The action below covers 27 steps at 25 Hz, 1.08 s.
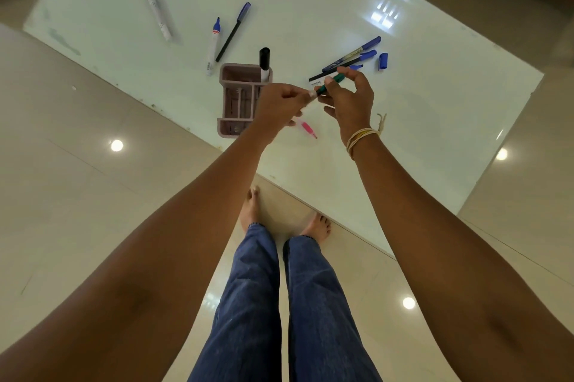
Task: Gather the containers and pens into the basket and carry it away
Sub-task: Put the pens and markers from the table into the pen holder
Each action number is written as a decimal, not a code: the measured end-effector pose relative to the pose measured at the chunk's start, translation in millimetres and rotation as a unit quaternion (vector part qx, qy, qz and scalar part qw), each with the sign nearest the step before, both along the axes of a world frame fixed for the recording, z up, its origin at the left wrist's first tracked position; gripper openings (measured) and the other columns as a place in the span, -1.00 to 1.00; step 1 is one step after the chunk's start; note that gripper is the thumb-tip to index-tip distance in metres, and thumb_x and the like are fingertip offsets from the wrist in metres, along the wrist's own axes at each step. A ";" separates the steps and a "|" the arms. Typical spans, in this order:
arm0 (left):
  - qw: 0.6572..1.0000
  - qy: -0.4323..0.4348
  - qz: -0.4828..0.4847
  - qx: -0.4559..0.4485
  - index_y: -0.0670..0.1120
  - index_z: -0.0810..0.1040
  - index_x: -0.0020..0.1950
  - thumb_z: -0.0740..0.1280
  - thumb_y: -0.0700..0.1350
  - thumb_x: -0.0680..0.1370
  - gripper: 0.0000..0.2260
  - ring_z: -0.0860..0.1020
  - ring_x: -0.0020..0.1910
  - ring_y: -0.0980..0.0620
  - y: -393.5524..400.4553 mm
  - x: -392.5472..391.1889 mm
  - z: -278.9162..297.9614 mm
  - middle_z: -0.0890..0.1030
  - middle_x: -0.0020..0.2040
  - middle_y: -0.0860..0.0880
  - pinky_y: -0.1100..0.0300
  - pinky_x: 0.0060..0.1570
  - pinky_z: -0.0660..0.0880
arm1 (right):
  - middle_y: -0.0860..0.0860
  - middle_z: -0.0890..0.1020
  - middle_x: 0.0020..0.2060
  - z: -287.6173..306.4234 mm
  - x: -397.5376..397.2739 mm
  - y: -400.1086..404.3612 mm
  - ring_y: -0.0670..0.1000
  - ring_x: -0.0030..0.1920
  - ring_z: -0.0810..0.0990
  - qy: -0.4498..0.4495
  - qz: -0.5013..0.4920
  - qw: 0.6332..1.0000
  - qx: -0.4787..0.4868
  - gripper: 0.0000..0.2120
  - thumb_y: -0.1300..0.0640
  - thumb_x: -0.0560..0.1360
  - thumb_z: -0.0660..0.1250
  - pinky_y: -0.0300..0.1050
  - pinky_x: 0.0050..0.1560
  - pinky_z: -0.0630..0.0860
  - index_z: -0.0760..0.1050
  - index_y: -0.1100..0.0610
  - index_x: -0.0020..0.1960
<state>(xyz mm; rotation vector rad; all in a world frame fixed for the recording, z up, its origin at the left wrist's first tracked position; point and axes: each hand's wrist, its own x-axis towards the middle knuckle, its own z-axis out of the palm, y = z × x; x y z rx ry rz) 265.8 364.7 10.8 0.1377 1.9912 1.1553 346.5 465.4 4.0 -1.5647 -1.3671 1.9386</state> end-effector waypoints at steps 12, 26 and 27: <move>0.972 0.146 0.063 -0.175 0.01 0.50 0.26 0.34 -0.08 0.52 -0.70 0.45 0.03 0.09 -96.6 -55.5 -29.9 0.47 0.21 -0.07 0.29 -0.10 0.40 | 0.03 0.64 -0.10 14.2 -81.4 -65.8 0.04 -0.10 0.67 -0.011 0.188 0.902 0.388 -0.82 0.22 0.55 0.32 -0.05 -0.02 0.64 0.49 0.24 0.14; 0.988 0.003 0.030 -0.149 -0.02 0.31 0.41 0.32 -0.09 0.54 -0.54 0.59 0.09 -0.10 -81.9 -53.7 -44.8 0.58 0.22 -0.12 0.20 -0.25 0.51 | 0.09 0.63 0.01 -18.1 -46.6 -24.0 0.09 -0.02 0.64 -0.074 0.075 0.931 0.349 -0.78 0.15 0.60 0.17 0.11 -0.07 0.64 0.53 0.21 0.13; 0.987 -0.011 0.037 -0.157 -0.02 0.31 0.41 0.32 -0.07 0.54 -0.55 0.59 0.12 -0.12 -79.9 -52.9 -46.5 0.57 0.23 -0.11 0.16 -0.25 0.54 | 0.10 0.63 0.03 -24.9 -35.9 -12.4 0.10 0.02 0.64 -0.111 0.050 0.940 0.318 -0.78 0.19 0.59 0.17 0.12 -0.02 0.63 0.53 0.20 0.14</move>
